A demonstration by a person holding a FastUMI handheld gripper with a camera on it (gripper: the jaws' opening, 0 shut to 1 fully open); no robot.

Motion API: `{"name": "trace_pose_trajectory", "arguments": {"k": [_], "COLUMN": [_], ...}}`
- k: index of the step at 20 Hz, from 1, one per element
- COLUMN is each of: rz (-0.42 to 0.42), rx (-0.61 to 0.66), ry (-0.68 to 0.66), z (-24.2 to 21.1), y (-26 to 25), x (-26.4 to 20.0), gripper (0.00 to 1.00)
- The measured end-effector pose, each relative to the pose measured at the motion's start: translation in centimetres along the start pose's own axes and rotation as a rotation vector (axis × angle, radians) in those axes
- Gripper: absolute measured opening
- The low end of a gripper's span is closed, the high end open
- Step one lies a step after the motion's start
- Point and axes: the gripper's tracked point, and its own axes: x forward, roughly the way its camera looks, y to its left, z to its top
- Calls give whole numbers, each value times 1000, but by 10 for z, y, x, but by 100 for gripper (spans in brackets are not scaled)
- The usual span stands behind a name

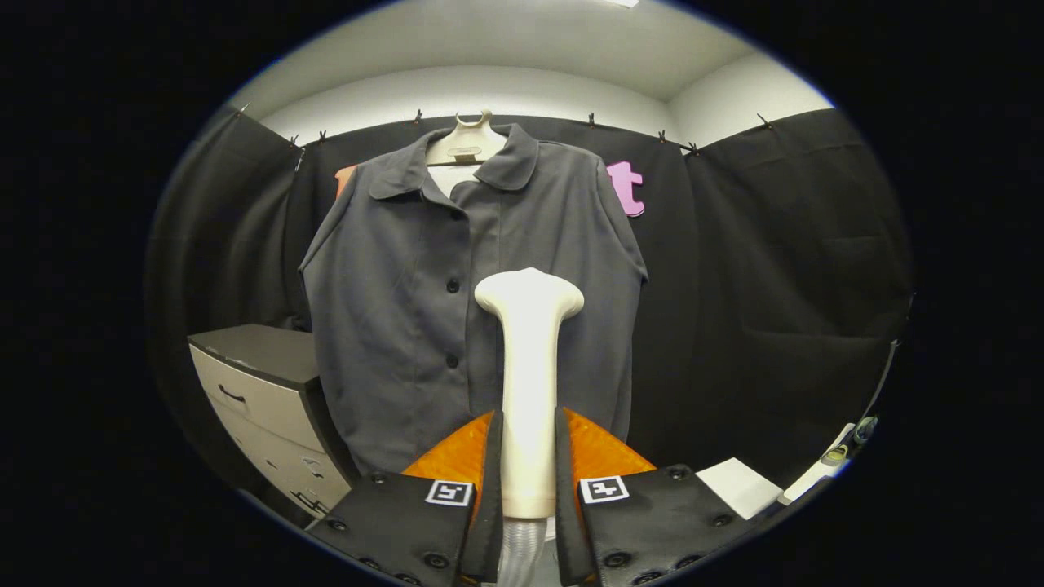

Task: Iron the clothes twice with a garment steamer, once on the left side and once on the right side.

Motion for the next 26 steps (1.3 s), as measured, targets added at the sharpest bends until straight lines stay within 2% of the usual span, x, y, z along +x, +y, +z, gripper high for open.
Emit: {"name": "trace_pose_trajectory", "arguments": {"k": [18,26], "rz": [-7,-7], "rx": [23,42], "ry": [216,230], "z": [-106,-107], "y": [5,4], "x": [-19,-25], "gripper": [34,34]}}
